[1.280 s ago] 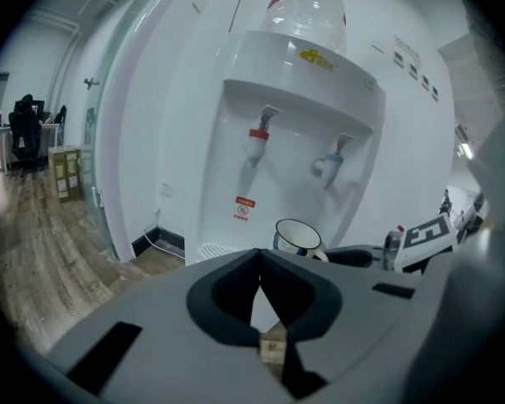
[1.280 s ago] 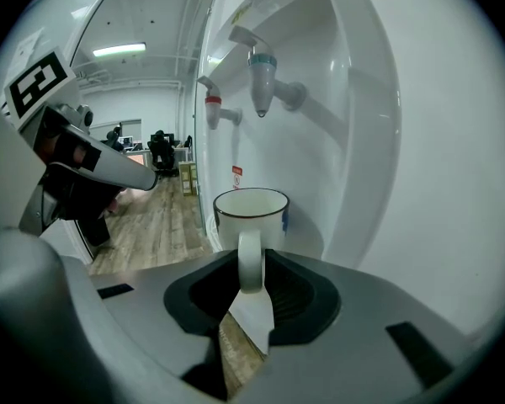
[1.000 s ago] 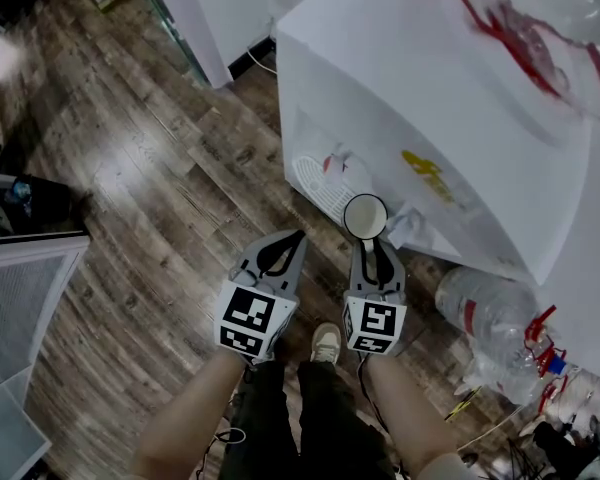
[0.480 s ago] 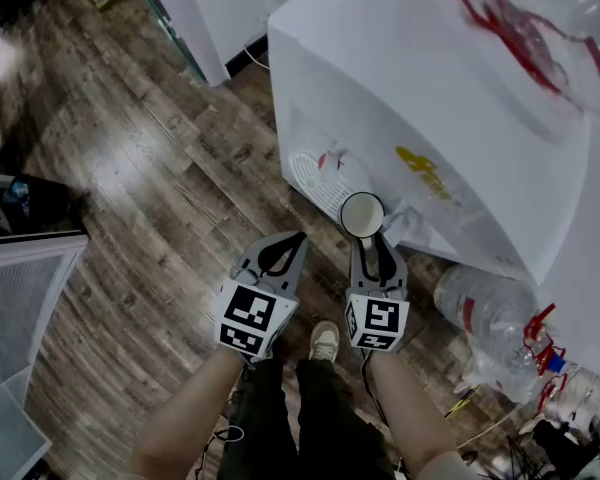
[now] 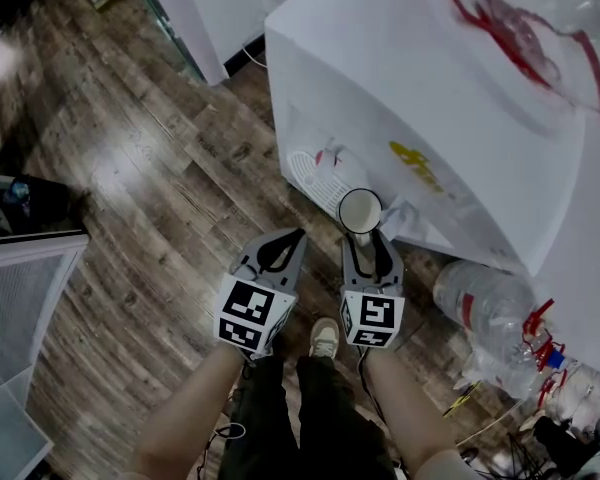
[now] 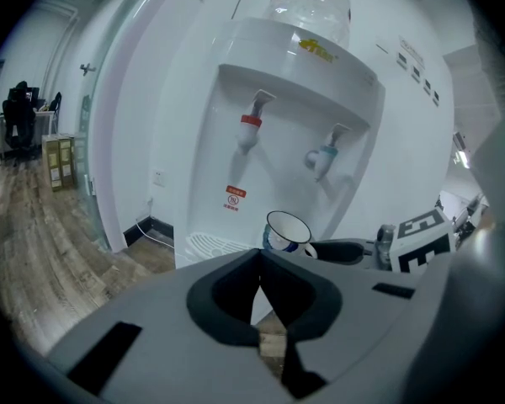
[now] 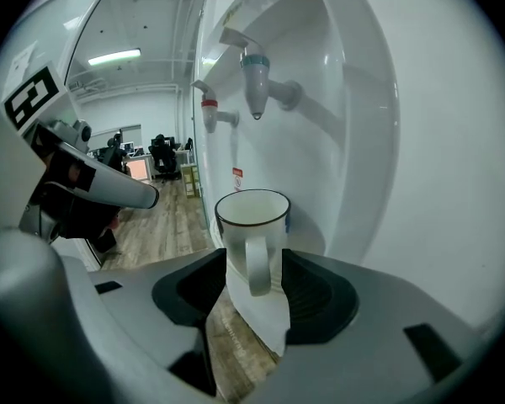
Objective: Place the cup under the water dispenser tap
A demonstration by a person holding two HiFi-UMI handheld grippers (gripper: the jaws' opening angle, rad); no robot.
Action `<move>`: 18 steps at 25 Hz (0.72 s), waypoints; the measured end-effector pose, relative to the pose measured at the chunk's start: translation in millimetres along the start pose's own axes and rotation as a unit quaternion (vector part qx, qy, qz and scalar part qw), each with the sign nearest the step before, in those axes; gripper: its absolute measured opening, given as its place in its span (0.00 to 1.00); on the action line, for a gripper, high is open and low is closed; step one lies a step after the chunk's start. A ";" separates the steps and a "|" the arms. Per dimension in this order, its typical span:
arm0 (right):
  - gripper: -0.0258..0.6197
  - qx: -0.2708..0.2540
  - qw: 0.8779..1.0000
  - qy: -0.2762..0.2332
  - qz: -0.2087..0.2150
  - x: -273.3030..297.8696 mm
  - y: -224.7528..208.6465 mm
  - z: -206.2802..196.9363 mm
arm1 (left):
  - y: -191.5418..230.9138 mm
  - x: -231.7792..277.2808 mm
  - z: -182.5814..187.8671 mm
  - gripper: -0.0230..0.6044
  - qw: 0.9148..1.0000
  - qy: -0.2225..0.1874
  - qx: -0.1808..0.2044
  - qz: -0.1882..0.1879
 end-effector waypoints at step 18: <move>0.22 0.030 0.999 0.001 0.012 -94.1 -25.5 106.5 | -46.3 -79.6 83.3 0.05 1.000 0.005 0.003 0.014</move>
Point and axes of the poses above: the fingertips, and each gripper's own axes: x forward along the fingers, y to its left, z out of its top, the point moved 7 cm from there along -x, backward along the fingers, and after that the axes turned 13 degrees about -z, right-handed, at the moved point
